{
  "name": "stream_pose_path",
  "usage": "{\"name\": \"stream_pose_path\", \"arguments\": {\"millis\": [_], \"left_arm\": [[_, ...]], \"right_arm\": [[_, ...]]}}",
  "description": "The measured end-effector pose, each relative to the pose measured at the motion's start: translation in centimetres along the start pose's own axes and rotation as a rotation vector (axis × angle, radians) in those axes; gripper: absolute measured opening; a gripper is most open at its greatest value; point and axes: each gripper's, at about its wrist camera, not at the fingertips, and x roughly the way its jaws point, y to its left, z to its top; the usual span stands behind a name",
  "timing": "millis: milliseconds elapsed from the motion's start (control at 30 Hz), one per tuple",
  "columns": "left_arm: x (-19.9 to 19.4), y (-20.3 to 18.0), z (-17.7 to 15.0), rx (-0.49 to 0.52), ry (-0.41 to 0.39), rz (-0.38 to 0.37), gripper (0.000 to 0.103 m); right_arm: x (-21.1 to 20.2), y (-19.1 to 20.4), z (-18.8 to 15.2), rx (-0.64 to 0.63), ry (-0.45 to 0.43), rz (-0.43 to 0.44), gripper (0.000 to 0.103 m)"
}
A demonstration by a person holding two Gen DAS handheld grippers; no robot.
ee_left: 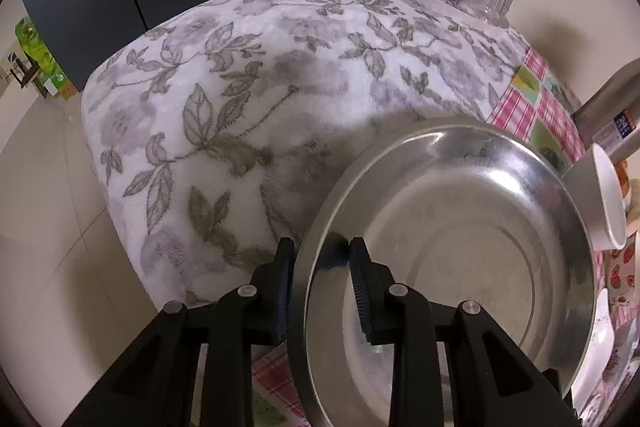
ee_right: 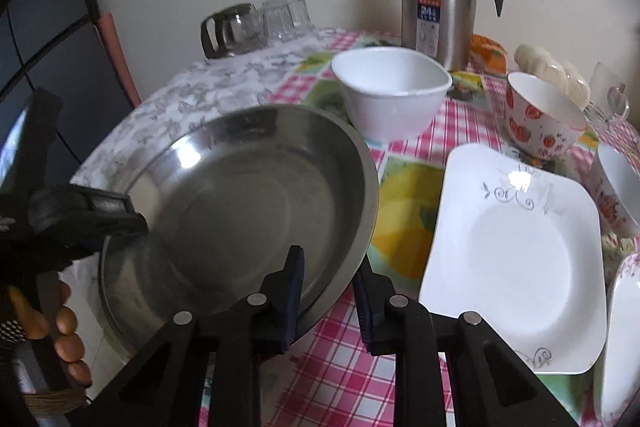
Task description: Organize plates and bowls
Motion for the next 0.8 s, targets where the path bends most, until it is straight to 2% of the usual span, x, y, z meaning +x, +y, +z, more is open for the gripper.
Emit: {"name": "stream_pose_path", "arguments": {"millis": [267,567,800], "left_arm": [[-1.1,-0.1,0.0,-0.002,-0.037,-0.039,0.028],[-4.9,-1.8,-0.6,0.064,-0.171,-0.078,0.028],[-6.2,-3.8,-1.6,0.108,-0.199,-0.097,0.028]], "right_arm": [[-1.8,0.2,0.8,-0.023,-0.044,0.004,0.026],[-4.4,-0.7,1.7,-0.025,-0.107,-0.007,0.026],[-6.2,-2.4,1.9,-0.005,-0.135,-0.018,0.026]]}}
